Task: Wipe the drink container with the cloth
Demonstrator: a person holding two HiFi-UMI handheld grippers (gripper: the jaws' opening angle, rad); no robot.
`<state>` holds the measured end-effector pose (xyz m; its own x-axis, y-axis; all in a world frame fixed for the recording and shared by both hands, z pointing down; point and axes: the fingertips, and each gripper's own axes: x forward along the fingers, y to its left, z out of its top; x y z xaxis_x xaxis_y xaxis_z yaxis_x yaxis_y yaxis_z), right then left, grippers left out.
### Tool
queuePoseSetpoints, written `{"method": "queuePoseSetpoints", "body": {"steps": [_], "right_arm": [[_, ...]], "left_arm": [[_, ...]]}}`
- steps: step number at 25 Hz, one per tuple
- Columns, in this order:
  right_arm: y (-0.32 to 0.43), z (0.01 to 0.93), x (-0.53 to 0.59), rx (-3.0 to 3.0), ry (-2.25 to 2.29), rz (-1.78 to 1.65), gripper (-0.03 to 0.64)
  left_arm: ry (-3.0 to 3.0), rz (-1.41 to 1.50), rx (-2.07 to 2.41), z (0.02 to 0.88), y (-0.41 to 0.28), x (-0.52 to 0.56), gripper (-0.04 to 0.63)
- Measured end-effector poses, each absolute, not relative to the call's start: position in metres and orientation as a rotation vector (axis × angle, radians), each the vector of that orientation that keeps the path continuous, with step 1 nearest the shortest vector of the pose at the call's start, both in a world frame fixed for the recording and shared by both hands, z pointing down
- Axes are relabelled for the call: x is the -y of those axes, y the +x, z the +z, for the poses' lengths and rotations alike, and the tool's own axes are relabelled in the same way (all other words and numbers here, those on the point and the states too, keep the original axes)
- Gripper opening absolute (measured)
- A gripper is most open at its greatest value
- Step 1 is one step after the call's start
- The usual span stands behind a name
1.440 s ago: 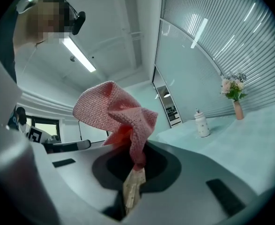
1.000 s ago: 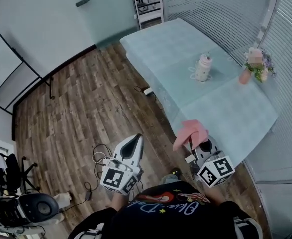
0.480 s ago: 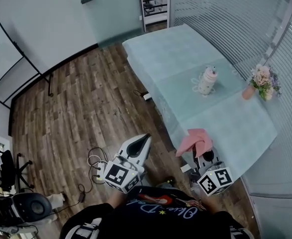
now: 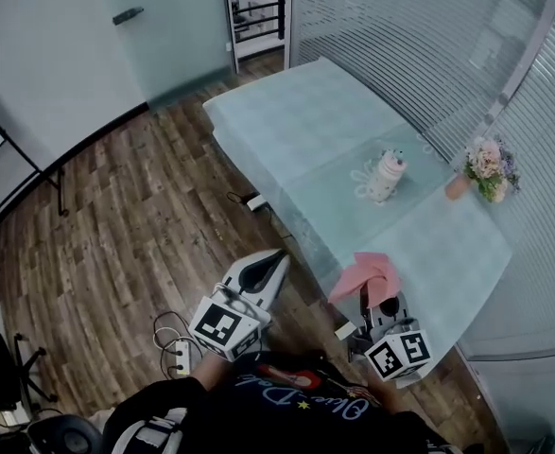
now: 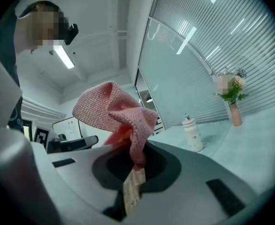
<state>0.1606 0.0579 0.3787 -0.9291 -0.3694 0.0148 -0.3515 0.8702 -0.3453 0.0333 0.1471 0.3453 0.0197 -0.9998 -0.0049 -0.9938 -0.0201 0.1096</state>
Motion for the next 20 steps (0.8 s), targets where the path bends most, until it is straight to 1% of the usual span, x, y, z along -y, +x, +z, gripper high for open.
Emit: {"method": "queuePoseSetpoints", "body": {"steps": [6, 12, 20], "right_arm": [[0.111, 0.374, -0.062, -3.007, -0.634, -0.525, 0.012], [0.064, 0.376, -0.068, -2.994, -0.677, -0.494, 0.012], [0.011, 0.372, -0.086, -2.98, -0.731, -0.495, 0.012]], "left_arm": [[2.266, -0.144, 2.063, 0.345, -0.005, -0.137, 0.005], [2.272, -0.16, 2.022, 0.354, -0.056, -0.147, 0.005], [2.292, -0.158, 1.973, 0.356, -0.109, -0.161, 0.005]]}}
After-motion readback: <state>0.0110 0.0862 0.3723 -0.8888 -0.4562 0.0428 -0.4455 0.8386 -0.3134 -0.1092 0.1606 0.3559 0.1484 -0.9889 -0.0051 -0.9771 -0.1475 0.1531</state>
